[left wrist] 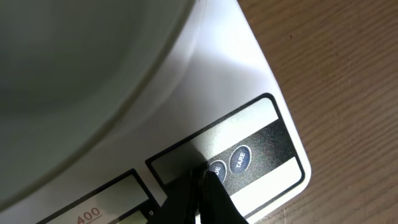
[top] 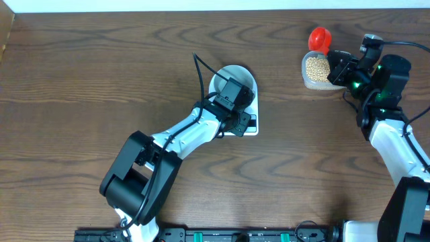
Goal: Scoop item into bowl and weigh 50g on scale
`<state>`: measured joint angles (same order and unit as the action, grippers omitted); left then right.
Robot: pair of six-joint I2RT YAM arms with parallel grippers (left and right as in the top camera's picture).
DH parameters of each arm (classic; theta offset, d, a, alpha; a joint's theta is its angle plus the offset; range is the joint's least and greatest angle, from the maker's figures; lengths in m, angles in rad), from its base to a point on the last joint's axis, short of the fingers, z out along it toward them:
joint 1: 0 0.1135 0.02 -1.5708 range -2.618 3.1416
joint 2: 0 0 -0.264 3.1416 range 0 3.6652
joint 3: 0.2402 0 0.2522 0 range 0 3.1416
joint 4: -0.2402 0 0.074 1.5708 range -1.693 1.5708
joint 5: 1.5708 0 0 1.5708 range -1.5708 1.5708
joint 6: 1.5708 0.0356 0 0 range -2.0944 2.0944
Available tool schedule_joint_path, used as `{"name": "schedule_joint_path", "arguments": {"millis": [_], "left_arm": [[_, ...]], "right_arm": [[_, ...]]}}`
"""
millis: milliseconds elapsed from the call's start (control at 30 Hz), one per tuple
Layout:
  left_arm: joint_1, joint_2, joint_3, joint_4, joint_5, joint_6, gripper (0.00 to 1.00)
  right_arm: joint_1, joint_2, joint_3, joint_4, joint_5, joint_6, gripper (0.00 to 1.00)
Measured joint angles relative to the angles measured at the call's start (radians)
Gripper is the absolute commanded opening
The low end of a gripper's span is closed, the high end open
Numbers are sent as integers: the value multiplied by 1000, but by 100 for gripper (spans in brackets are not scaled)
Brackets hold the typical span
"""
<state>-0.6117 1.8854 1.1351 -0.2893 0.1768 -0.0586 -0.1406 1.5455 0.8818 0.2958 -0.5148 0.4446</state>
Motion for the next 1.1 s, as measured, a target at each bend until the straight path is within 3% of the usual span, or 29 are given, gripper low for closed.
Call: {"name": "schedule_joint_path", "arguments": {"millis": [1100], "left_arm": [[0, -15, 0, -19, -26, 7, 7]], "right_arm": [[0, 0, 0, 3, 18, 0, 1]]}}
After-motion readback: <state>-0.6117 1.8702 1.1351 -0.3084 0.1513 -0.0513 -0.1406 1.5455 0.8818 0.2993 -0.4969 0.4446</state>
